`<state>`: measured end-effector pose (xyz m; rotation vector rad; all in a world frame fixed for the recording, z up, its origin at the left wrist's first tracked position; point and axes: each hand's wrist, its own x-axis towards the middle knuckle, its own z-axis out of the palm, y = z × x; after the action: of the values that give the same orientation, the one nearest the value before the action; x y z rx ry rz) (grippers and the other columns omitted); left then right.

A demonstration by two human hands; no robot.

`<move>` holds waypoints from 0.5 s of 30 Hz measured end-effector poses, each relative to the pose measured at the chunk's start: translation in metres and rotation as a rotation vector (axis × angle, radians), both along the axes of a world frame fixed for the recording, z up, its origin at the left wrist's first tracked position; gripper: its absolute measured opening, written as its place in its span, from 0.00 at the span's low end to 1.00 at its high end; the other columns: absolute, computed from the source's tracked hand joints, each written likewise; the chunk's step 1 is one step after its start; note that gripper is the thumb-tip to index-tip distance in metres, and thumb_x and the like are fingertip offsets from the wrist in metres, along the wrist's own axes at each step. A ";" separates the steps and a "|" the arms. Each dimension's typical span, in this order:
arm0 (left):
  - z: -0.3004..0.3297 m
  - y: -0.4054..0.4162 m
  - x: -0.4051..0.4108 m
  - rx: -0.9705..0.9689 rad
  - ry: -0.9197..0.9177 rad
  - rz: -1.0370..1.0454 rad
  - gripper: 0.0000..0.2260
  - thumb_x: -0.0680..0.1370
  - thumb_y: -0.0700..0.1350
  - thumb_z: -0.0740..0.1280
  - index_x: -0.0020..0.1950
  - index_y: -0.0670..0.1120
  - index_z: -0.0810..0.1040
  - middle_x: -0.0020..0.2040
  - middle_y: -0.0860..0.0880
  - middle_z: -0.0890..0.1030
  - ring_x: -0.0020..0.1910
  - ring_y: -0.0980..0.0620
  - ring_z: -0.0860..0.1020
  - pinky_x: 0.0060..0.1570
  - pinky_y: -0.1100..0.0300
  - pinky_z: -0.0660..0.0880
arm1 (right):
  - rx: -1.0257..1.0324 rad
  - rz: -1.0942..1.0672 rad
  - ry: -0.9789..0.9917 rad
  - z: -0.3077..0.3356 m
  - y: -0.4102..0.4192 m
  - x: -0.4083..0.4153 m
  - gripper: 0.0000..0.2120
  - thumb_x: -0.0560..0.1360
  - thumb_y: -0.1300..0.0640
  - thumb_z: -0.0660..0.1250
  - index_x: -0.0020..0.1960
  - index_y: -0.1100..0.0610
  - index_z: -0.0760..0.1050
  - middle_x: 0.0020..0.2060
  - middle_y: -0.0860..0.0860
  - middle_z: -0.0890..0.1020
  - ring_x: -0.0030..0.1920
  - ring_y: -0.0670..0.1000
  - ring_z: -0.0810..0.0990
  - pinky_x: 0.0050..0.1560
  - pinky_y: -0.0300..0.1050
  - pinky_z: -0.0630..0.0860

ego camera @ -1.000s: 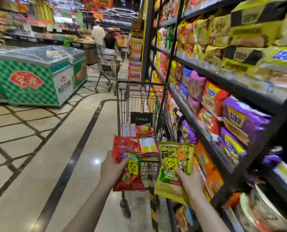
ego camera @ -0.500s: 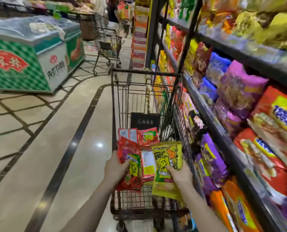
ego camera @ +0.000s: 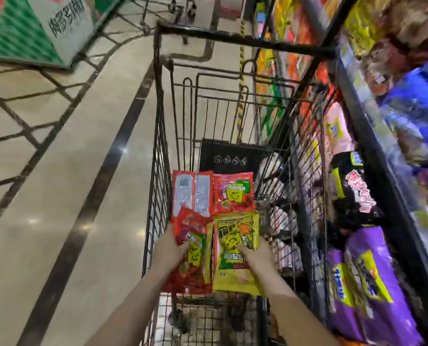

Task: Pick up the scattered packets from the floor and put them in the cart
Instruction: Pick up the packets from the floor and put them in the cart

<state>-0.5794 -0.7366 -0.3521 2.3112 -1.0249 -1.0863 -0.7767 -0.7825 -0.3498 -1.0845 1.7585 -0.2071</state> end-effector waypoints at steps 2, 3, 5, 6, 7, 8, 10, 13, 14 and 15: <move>-0.019 -0.009 0.001 0.063 0.001 0.032 0.24 0.74 0.44 0.70 0.67 0.40 0.68 0.56 0.38 0.79 0.57 0.40 0.77 0.50 0.55 0.70 | 0.074 0.050 0.015 -0.020 -0.020 0.001 0.36 0.76 0.53 0.66 0.76 0.60 0.51 0.75 0.57 0.59 0.74 0.57 0.59 0.72 0.51 0.57; -0.029 -0.012 0.001 0.085 0.012 0.048 0.25 0.74 0.44 0.70 0.68 0.40 0.68 0.57 0.38 0.79 0.57 0.40 0.77 0.50 0.55 0.70 | 0.113 0.068 0.040 -0.031 -0.028 0.001 0.37 0.76 0.52 0.66 0.76 0.60 0.50 0.75 0.57 0.57 0.75 0.57 0.58 0.73 0.51 0.57; -0.048 -0.016 0.001 0.107 0.057 0.077 0.25 0.73 0.42 0.71 0.68 0.40 0.69 0.56 0.39 0.80 0.56 0.41 0.77 0.48 0.58 0.69 | 0.161 0.079 0.049 -0.047 -0.039 0.002 0.38 0.76 0.53 0.67 0.76 0.61 0.50 0.76 0.58 0.56 0.75 0.58 0.58 0.72 0.50 0.57; -0.057 -0.017 0.001 0.116 0.072 0.086 0.25 0.73 0.42 0.71 0.68 0.40 0.69 0.56 0.40 0.80 0.55 0.42 0.78 0.47 0.59 0.69 | 0.189 0.064 0.042 -0.054 -0.043 0.001 0.38 0.75 0.53 0.68 0.76 0.61 0.50 0.76 0.58 0.56 0.75 0.57 0.57 0.72 0.49 0.58; -0.064 -0.018 0.002 0.130 0.075 0.095 0.25 0.73 0.42 0.71 0.68 0.40 0.69 0.57 0.39 0.80 0.56 0.42 0.78 0.48 0.58 0.69 | 0.212 0.047 0.040 -0.063 -0.046 -0.001 0.38 0.75 0.53 0.68 0.76 0.61 0.51 0.75 0.57 0.57 0.75 0.57 0.58 0.72 0.49 0.58; -0.069 -0.019 0.002 0.156 0.066 0.111 0.25 0.73 0.42 0.71 0.68 0.39 0.68 0.58 0.38 0.79 0.57 0.40 0.77 0.48 0.57 0.69 | 0.229 0.037 0.047 -0.070 -0.047 -0.003 0.38 0.75 0.53 0.68 0.76 0.60 0.52 0.75 0.57 0.59 0.74 0.57 0.59 0.71 0.49 0.59; -0.077 -0.020 0.002 0.196 0.028 0.148 0.24 0.74 0.41 0.69 0.67 0.38 0.66 0.59 0.36 0.77 0.58 0.38 0.76 0.51 0.55 0.69 | 0.215 0.005 0.085 -0.083 -0.049 -0.009 0.37 0.73 0.54 0.70 0.75 0.60 0.55 0.72 0.58 0.65 0.71 0.58 0.65 0.71 0.51 0.63; -0.089 -0.018 -0.001 0.146 -0.028 0.164 0.27 0.72 0.38 0.70 0.69 0.38 0.64 0.61 0.36 0.75 0.60 0.38 0.74 0.57 0.52 0.69 | 0.152 0.015 0.223 -0.092 -0.049 -0.015 0.37 0.74 0.53 0.69 0.75 0.61 0.53 0.73 0.59 0.63 0.72 0.59 0.63 0.71 0.50 0.61; -0.092 -0.016 -0.003 0.142 -0.048 0.143 0.31 0.70 0.39 0.71 0.71 0.39 0.63 0.62 0.37 0.74 0.62 0.38 0.73 0.60 0.50 0.69 | 0.146 0.043 0.258 -0.093 -0.049 -0.015 0.37 0.75 0.51 0.68 0.76 0.61 0.52 0.74 0.59 0.60 0.73 0.59 0.60 0.71 0.50 0.60; -0.096 -0.013 -0.005 0.152 -0.069 0.110 0.36 0.70 0.43 0.73 0.73 0.40 0.60 0.64 0.37 0.72 0.63 0.38 0.71 0.62 0.49 0.68 | 0.154 0.065 0.259 -0.095 -0.049 -0.016 0.37 0.76 0.51 0.66 0.76 0.61 0.50 0.75 0.58 0.58 0.74 0.59 0.59 0.71 0.49 0.60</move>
<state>-0.5845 -0.7500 -0.4483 2.5089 -0.8545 -1.0818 -0.7926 -0.8317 -0.4444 -1.0914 1.9290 0.1132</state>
